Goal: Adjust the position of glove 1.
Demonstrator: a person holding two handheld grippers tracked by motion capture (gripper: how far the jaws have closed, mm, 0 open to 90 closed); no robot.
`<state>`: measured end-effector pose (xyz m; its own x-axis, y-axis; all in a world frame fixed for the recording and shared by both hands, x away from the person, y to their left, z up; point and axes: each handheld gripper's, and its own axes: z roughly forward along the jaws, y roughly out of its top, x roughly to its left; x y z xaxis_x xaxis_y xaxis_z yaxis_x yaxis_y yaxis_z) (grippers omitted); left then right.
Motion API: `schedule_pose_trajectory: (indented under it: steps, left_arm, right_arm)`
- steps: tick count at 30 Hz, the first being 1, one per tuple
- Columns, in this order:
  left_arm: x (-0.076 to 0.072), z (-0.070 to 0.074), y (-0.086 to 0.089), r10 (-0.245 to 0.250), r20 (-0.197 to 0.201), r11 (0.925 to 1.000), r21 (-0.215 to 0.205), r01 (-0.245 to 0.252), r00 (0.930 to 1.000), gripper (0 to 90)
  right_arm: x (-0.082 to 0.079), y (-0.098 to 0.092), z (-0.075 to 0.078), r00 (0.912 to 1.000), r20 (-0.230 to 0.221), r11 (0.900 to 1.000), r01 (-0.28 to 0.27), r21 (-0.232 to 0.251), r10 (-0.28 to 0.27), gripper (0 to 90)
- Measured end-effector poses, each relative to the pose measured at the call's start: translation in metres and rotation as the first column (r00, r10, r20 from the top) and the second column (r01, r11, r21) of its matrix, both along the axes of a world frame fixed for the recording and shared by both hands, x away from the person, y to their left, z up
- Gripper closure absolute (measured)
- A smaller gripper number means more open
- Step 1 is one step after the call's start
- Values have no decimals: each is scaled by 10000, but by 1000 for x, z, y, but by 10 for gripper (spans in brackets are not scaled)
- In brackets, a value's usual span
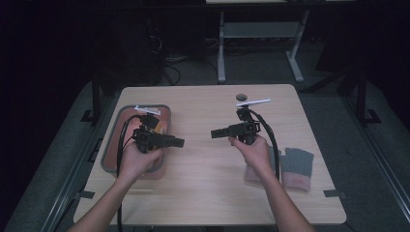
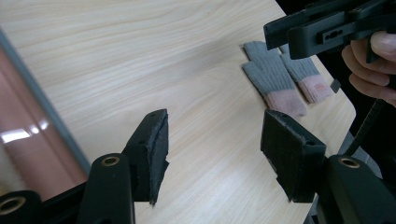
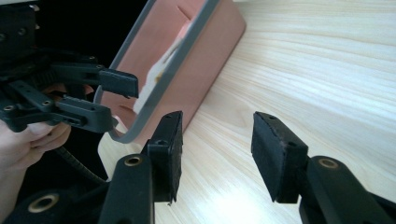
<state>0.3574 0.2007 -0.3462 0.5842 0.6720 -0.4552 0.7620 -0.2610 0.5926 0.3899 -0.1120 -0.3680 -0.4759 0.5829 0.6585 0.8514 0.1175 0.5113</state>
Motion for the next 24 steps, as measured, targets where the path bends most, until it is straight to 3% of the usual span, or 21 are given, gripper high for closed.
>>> schedule_pose_trajectory:
  steps: [24]
  left_arm:
    - [-8,-1,-47,-736,230,9973,17,735,9970,393]
  right_arm:
    - [-23,-64,-2,9954,56,9953,955,-131,-954,498]
